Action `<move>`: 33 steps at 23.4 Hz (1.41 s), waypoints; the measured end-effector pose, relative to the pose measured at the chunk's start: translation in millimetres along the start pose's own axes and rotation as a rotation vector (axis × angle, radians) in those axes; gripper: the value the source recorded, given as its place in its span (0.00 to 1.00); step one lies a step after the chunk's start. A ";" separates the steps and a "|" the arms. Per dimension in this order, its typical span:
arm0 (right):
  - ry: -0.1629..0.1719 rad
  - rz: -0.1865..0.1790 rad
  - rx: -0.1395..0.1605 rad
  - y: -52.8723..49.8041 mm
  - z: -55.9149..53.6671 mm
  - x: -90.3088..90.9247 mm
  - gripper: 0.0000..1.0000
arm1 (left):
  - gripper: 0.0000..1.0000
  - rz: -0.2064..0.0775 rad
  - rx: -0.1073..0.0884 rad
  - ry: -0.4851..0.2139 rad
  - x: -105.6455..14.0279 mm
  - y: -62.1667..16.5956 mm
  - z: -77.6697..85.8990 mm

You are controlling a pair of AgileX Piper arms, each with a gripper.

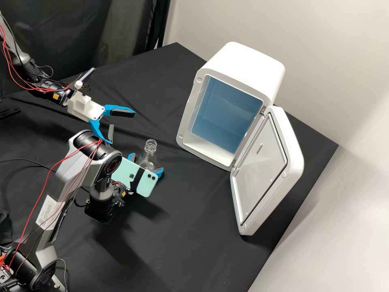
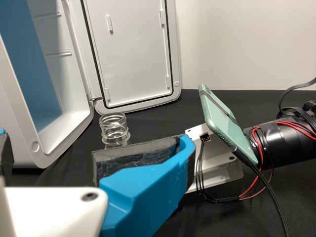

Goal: Take the flask out of the incubator

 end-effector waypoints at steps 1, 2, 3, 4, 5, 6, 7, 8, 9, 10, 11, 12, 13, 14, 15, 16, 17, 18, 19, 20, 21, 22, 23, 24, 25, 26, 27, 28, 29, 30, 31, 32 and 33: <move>0.000 0.000 0.000 0.0 0.0 0.0 1.00 | 1.00 0.000 0.000 0.000 0.0 0.0 0.0; 0.000 0.000 0.000 0.0 0.0 0.0 1.00 | 1.00 0.000 0.000 0.000 0.0 0.0 0.0; 0.000 0.000 0.000 0.0 0.0 0.0 1.00 | 1.00 0.000 0.000 0.000 0.0 0.0 0.0; 0.000 0.000 0.000 0.0 0.0 0.0 1.00 | 1.00 0.000 0.000 -0.001 0.1 0.0 0.3; 0.000 0.000 0.000 0.0 0.0 0.0 1.00 | 1.00 0.000 0.000 -0.001 0.1 0.0 0.3; 0.000 0.000 0.000 0.0 0.0 0.0 1.00 | 1.00 0.000 0.000 -0.001 0.1 0.0 0.3; 0.000 0.000 0.000 0.0 0.0 0.0 1.00 | 1.00 0.001 0.001 -0.001 0.4 0.4 0.2; 0.000 0.000 0.000 0.0 0.0 0.0 1.00 | 1.00 0.001 0.001 -0.001 0.4 0.4 0.2; -0.003 -0.001 0.000 0.5 0.3 -0.1 1.00 | 1.00 0.001 0.001 -0.001 0.4 0.4 0.2; -0.006 -0.001 0.000 1.1 0.6 -0.3 1.00 | 1.00 0.001 0.001 -0.001 0.4 0.4 0.2; -0.007 0.003 0.001 2.2 0.5 -0.9 1.00 | 1.00 0.001 0.001 -0.001 0.4 0.4 0.2; -0.005 0.010 0.001 4.3 0.1 -1.3 1.00 | 1.00 0.001 0.001 -0.001 0.4 0.4 0.2; -0.004 0.016 0.000 6.1 -0.6 -2.2 1.00 | 1.00 0.001 0.001 -0.001 0.4 0.4 0.2; -0.004 0.022 0.001 8.3 -1.0 -3.7 1.00 | 1.00 0.001 0.001 -0.001 0.4 0.4 0.2; 0.001 0.028 -0.001 11.1 -2.4 -5.7 1.00 | 1.00 0.001 0.002 -0.001 0.4 0.4 0.2; 0.004 0.036 -0.002 13.9 -2.9 -7.0 1.00 | 1.00 0.001 0.005 -0.001 0.4 0.4 0.2; 0.007 0.043 -0.004 17.1 -4.2 -9.5 1.00 | 1.00 0.001 0.008 -0.003 0.5 0.4 0.6; 0.005 0.050 -0.003 20.1 -4.5 -12.0 1.00 | 1.00 0.001 0.008 -0.003 0.5 0.4 0.6; 0.008 0.056 -0.006 23.3 -5.4 -14.8 1.00 | 1.00 0.001 0.008 -0.004 0.6 0.3 1.0; 0.014 0.060 -0.009 26.0 -6.3 -17.7 1.00 | 1.00 0.001 0.008 -0.004 0.6 0.3 1.0; 0.018 0.069 -0.012 29.9 -7.3 -21.9 1.00 | 1.00 0.000 0.008 -0.007 0.8 0.1 2.1; 0.022 0.077 -0.014 33.3 -8.5 -25.7 1.00 | 1.00 0.000 0.009 -0.010 1.0 0.0 2.9; 0.026 0.087 -0.016 36.5 -9.7 -28.9 1.00 | 1.00 0.000 0.009 -0.012 1.1 0.0 3.4; 0.028 0.093 -0.018 38.3 -10.8 -30.1 1.00 | 1.00 -0.001 0.009 -0.014 1.3 -0.1 4.2; 0.031 0.102 -0.019 40.7 -12.0 -32.0 1.00 | 1.00 -0.002 0.010 -0.019 1.6 -0.3 5.6; 0.033 0.109 -0.020 42.7 -12.7 -33.7 1.00 | 1.00 -0.004 0.010 -0.021 1.4 -1.0 6.3; 0.036 0.113 -0.022 43.7 -13.9 -34.8 1.00 | 1.00 -0.006 0.009 -0.024 1.2 -1.7 7.3; 0.038 0.115 -0.022 44.2 -14.5 -35.3 1.00 | 1.00 -0.010 0.010 -0.030 1.3 -2.5 9.3; 0.038 0.115 -0.023 44.5 -15.1 -36.3 1.00 | 1.00 -0.018 0.008 -0.033 0.1 -4.9 10.8; 0.040 0.117 -0.023 44.9 -15.5 -36.3 1.00 | 1.00 -0.031 0.002 -0.037 -1.2 -9.0 12.9; 0.040 0.116 -0.024 44.8 -15.6 -36.6 1.00 | 1.00 -0.036 0.001 -0.046 -1.1 -11.2 15.3; 0.038 0.113 -0.024 44.7 -15.8 -37.0 1.00 | 1.00 -0.053 -0.006 -0.055 -1.7 -17.5 17.8; 0.038 0.111 -0.025 44.7 -16.0 -37.4 1.00 | 1.00 -0.064 -0.011 -0.062 -2.5 -22.5 19.7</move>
